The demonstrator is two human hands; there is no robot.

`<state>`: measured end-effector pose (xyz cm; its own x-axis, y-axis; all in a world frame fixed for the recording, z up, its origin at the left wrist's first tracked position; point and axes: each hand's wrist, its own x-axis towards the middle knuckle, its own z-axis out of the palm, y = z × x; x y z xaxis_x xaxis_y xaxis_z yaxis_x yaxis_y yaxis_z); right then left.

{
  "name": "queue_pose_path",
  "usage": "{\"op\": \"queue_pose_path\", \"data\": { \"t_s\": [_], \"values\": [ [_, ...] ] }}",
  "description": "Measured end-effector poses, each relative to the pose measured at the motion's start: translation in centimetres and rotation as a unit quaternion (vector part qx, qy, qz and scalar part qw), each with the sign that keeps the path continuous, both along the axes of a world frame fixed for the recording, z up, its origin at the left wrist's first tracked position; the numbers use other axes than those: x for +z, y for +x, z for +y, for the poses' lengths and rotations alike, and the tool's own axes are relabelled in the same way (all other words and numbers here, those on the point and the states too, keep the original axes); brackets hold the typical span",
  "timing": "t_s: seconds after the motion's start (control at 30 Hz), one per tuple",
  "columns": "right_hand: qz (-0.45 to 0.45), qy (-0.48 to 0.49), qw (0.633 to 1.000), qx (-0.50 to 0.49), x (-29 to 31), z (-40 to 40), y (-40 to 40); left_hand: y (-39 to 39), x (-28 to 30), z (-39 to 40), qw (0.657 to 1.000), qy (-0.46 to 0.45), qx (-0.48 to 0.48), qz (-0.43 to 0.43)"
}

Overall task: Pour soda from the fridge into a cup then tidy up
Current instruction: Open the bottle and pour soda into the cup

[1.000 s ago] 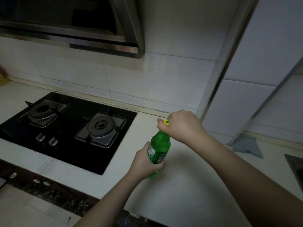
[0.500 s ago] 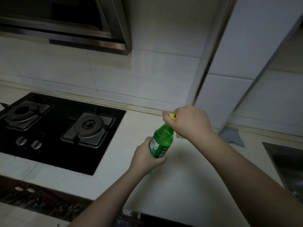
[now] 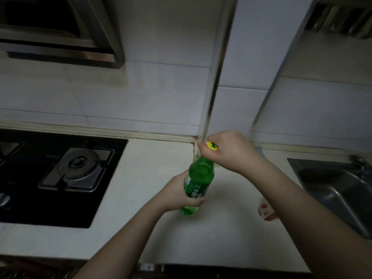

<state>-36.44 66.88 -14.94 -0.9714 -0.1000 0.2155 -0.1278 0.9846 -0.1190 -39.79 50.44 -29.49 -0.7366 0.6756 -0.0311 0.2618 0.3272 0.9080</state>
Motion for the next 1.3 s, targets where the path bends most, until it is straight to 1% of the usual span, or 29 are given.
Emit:
{"op": "queue_pose_path", "data": {
  "t_s": [0.07, 0.1, 0.17, 0.23, 0.3, 0.37, 0.43, 0.57, 0.63, 0.7, 0.77, 0.83, 0.9, 1.0, 1.1, 1.23, 1.3],
  "values": [
    [-0.016, -0.001, 0.997, 0.080, 0.0, 1.7, 0.7, 0.0, 0.4, 0.7, 0.996, -0.012, -0.089, -0.009],
    [-0.024, -0.005, 0.994, 0.104, 0.0, 2.6, 1.0, 0.3, 0.4, 1.2, 0.994, -0.015, -0.108, -0.011],
    [-0.027, -0.019, 0.994, 0.108, -0.1, 4.4, 2.0, 1.3, 0.2, 2.6, 0.995, -0.013, -0.100, -0.007],
    [-0.005, -0.013, 0.998, 0.068, -0.4, 5.6, 3.3, 2.5, -0.3, 4.3, 0.998, -0.002, -0.059, -0.005],
    [0.022, 0.007, 1.000, -0.011, -0.5, 6.7, 4.7, 3.8, -0.8, 6.1, 1.000, 0.003, -0.004, -0.003],
    [0.044, 0.042, 0.995, -0.085, -0.6, 7.5, 6.1, 5.1, -1.0, 7.9, 0.999, 0.008, 0.052, 0.004],
    [0.047, 0.059, 0.989, -0.127, -0.8, 8.4, 7.3, 6.4, -0.9, 9.6, 0.995, 0.002, 0.095, 0.016],
    [0.015, 0.060, 0.979, -0.196, -1.3, 10.8, 9.6, 8.9, -1.0, 12.7, 0.991, -0.016, 0.128, 0.047],
    [0.002, 0.068, 0.977, -0.202, -1.4, 12.3, 10.6, 10.0, -1.2, 14.0, 0.991, -0.021, 0.125, 0.051],
    [-0.013, 0.047, 0.984, -0.170, -1.7, 14.0, 11.7, 11.1, -1.6, 15.0, 0.991, -0.030, 0.117, 0.048],
    [-0.039, -0.002, 0.994, -0.107, -1.6, 15.6, 12.9, 12.0, -1.9, 15.8, 0.994, -0.034, 0.095, 0.034],
    [-0.073, -0.036, 0.996, -0.040, -1.3, 16.9, 14.1, 12.8, -2.2, 16.6, 0.997, -0.034, 0.067, 0.017],
    [-0.098, -0.049, 0.994, 0.001, -1.0, 18.3, 15.1, 13.7, -2.2, 17.4, 0.998, -0.032, 0.053, 0.009],
    [-0.117, -0.056, 0.991, 0.034, -1.0, 20.2, 16.2, 14.8, -2.4, 18.2, 0.998, -0.029, 0.053, 0.005],
    [-0.117, -0.092, 0.987, 0.057, -1.2, 21.3, 17.4, 15.6, -2.5, 18.9, 0.998, -0.033, 0.061, -0.003],
    [-0.099, -0.127, 0.984, 0.073, -1.8, 21.9, 18.1, 16.0, -2.6, 19.5, 0.997, -0.035, 0.072, -0.008],
    [-0.071, -0.147, 0.984, 0.069, -2.5, 21.7, 17.6, 16.0, -2.7, 19.7, 0.996, -0.043, 0.075, -0.009]
  ]
}}
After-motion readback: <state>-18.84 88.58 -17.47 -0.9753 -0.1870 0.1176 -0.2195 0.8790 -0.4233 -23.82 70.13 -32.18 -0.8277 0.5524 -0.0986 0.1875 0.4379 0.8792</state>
